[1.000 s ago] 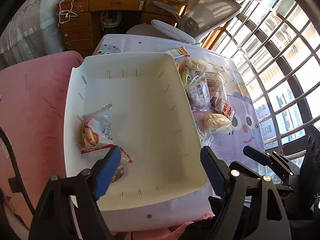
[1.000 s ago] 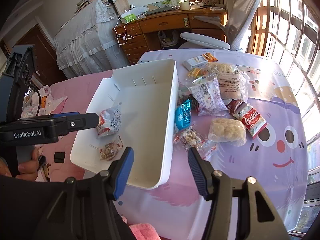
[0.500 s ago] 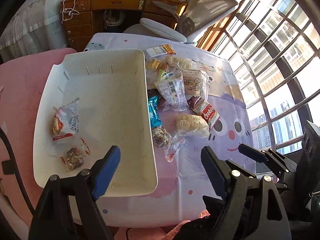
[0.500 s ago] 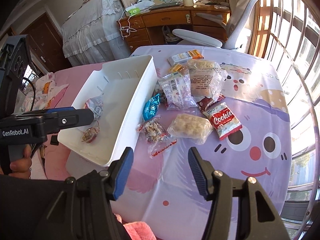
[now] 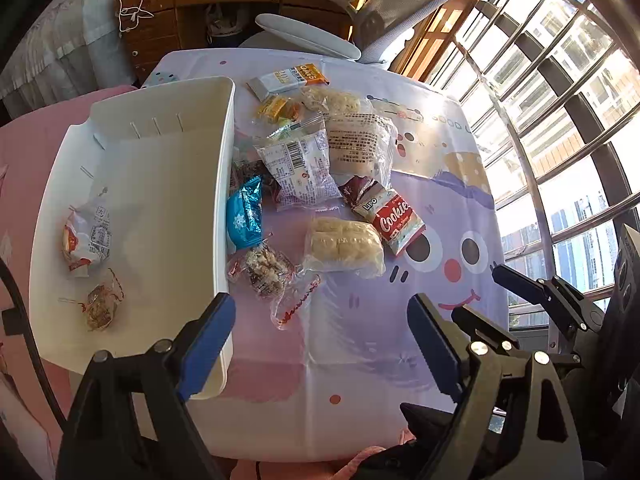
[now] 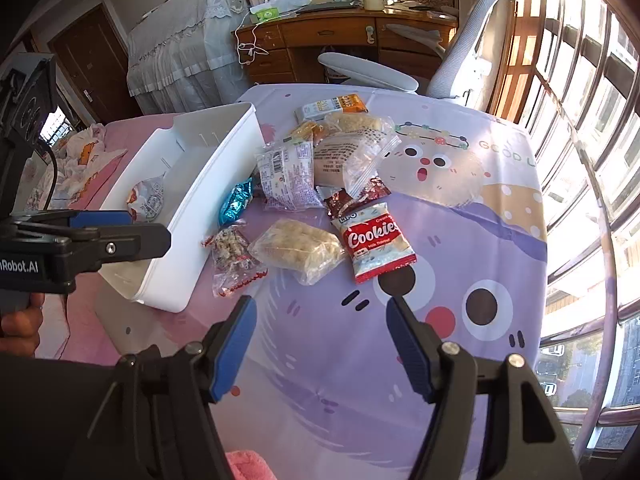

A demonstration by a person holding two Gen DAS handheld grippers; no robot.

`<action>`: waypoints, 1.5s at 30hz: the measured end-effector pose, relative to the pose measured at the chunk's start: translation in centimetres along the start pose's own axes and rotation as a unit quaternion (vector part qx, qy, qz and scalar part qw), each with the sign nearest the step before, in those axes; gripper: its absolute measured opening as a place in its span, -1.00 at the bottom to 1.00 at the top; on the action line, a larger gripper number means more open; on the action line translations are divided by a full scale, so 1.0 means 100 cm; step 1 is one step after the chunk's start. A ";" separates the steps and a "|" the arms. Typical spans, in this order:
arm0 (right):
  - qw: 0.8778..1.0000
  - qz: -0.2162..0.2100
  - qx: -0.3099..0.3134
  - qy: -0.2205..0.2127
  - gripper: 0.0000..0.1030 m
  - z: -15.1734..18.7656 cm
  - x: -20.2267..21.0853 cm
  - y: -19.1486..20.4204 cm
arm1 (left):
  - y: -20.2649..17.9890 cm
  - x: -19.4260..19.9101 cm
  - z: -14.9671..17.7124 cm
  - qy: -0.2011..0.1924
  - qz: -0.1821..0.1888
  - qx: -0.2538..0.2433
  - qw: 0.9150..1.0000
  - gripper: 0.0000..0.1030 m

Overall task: Organize snacks
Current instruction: 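Move both tools back from the tray to the snack pile, then grasp the clear bag of yellow puffs with left tool while right tool grasps Lipo Cookies packet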

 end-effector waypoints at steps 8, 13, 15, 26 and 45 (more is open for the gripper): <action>0.999 0.011 0.046 -0.007 0.35 -0.006 -0.024 -0.025 | -0.017 -0.043 -0.012 0.053 -0.026 -0.010 0.998 0.70; 0.996 0.020 0.079 -0.019 0.35 -0.013 -0.045 -0.034 | -0.025 -0.073 -0.020 0.096 -0.035 -0.010 0.995 0.70; 0.995 0.020 0.091 -0.023 0.35 -0.015 -0.054 -0.036 | -0.028 -0.086 -0.022 0.113 -0.037 -0.005 0.993 0.70; 0.991 0.020 0.125 -0.041 0.35 -0.020 -0.102 -0.044 | -0.028 -0.147 -0.027 0.192 -0.056 0.015 0.980 0.70; 0.991 0.005 0.131 -0.035 0.35 -0.023 -0.143 -0.040 | -0.033 -0.197 -0.029 0.235 -0.067 0.013 0.970 0.67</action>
Point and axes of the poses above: each gripper's, at about its wrist camera, not at the fingertips, and x roughly against the way its jaws point, y to its left, z to its underside, the point moved 9 cm from there along -x, roughly the way its jaws point, and after that the axes turned 1 degree about z, right-handed, at the moved point
